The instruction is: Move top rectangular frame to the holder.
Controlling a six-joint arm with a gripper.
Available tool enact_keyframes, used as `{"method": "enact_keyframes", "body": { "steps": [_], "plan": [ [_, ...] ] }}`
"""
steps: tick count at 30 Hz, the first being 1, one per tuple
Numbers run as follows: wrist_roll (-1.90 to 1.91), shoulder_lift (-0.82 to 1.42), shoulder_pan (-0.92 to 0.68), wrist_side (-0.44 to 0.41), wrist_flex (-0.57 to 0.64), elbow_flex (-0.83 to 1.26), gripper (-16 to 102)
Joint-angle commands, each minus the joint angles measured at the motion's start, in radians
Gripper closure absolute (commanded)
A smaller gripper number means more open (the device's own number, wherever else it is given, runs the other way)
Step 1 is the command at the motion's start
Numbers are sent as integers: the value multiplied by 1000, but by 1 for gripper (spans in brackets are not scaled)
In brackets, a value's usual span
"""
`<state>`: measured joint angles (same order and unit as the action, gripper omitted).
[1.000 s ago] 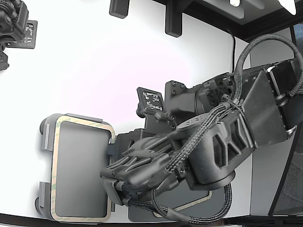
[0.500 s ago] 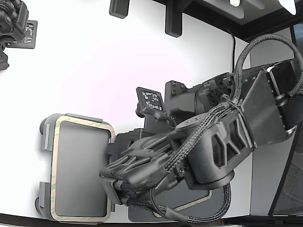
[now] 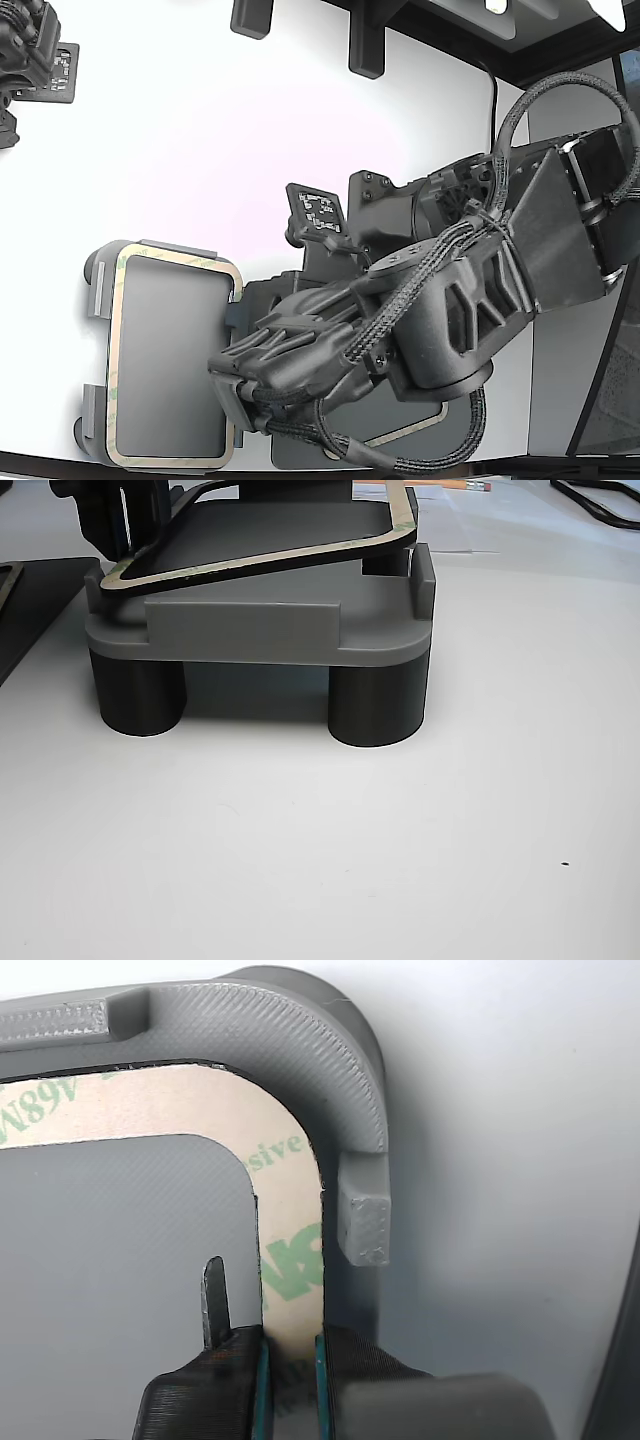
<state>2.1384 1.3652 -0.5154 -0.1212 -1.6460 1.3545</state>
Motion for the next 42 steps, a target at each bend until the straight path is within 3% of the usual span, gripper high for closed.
{"method": "enact_keyframes", "body": {
  "steps": [1,4,6,14,17,20,24,28,33,42],
  "plan": [
    [0,18,17,2,-11,-26,77],
    [0,18,17,0,-11,-29,60],
    [-2,18,15,-2,-11,-31,-13],
    [-5,17,12,-31,-9,-83,-14],
    [-54,32,3,-84,-9,-117,-14],
    [-229,118,-12,-207,11,-89,-14],
    [-558,307,-14,-376,137,35,-14],
    [-957,518,9,-477,279,227,-14],
    [-1448,865,103,-468,577,592,-14],
    [-1904,1255,313,-279,647,942,-14]
  ]
}}
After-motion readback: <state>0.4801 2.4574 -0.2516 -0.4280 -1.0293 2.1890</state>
